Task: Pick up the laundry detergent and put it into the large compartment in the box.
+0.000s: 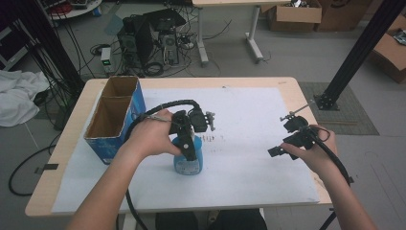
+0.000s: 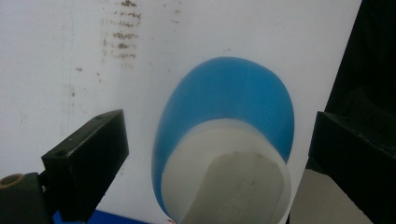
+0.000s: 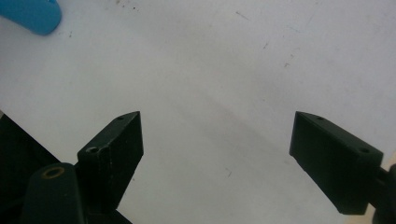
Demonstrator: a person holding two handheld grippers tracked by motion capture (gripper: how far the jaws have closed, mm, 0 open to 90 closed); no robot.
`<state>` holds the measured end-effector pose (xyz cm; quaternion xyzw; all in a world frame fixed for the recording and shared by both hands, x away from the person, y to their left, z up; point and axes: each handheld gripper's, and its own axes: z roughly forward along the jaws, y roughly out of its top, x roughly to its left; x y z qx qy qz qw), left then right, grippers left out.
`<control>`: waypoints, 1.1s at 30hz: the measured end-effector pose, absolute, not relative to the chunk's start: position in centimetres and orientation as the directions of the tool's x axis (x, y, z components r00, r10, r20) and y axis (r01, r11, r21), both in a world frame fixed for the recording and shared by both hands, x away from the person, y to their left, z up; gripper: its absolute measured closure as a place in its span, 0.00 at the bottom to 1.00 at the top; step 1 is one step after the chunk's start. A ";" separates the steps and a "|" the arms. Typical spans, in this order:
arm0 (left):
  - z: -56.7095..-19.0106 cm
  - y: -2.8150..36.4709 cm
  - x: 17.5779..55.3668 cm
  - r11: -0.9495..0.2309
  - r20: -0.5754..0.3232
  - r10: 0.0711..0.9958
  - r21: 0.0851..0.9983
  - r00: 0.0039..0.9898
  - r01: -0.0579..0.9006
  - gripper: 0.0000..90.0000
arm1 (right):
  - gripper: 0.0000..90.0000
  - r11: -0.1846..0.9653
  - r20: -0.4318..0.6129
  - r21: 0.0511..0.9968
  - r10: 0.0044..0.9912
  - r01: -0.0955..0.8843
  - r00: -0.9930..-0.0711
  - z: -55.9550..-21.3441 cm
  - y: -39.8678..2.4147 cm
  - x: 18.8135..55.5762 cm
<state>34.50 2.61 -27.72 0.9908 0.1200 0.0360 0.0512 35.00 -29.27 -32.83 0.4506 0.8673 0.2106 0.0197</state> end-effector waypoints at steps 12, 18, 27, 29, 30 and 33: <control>-28.1 2.5 34.7 -0.970 0.053 0.231 0.092 0.972 0.225 0.16 | 0.19 0.513 0.151 0.386 0.785 0.767 -0.601 -32.6 -29.1 35.1; -28.2 2.5 34.7 -0.971 0.052 0.228 0.087 0.972 0.223 0.19 | 0.19 0.512 0.153 0.387 0.784 0.767 -0.601 -32.6 -29.2 35.0; -28.2 2.5 34.7 -0.971 0.051 0.228 0.089 0.972 0.223 0.27 | 0.20 0.509 0.157 0.386 0.785 0.769 -0.599 -32.8 -29.2 35.0; -28.2 2.5 34.7 -0.970 0.050 0.230 0.091 0.972 0.224 0.29 | 0.20 0.509 0.158 0.388 0.784 0.768 -0.600 -32.8 -29.2 35.0; -28.1 2.6 34.7 -0.970 0.048 0.229 0.090 0.972 0.224 0.30 | 0.20 0.509 0.158 0.389 0.784 0.768 -0.600 -32.8 -29.2 35.0; -28.1 2.6 34.7 -0.970 0.045 0.230 0.091 0.972 0.225 0.33 | 0.20 0.510 0.157 0.389 0.784 0.767 -0.601 -32.9 -29.2 35.0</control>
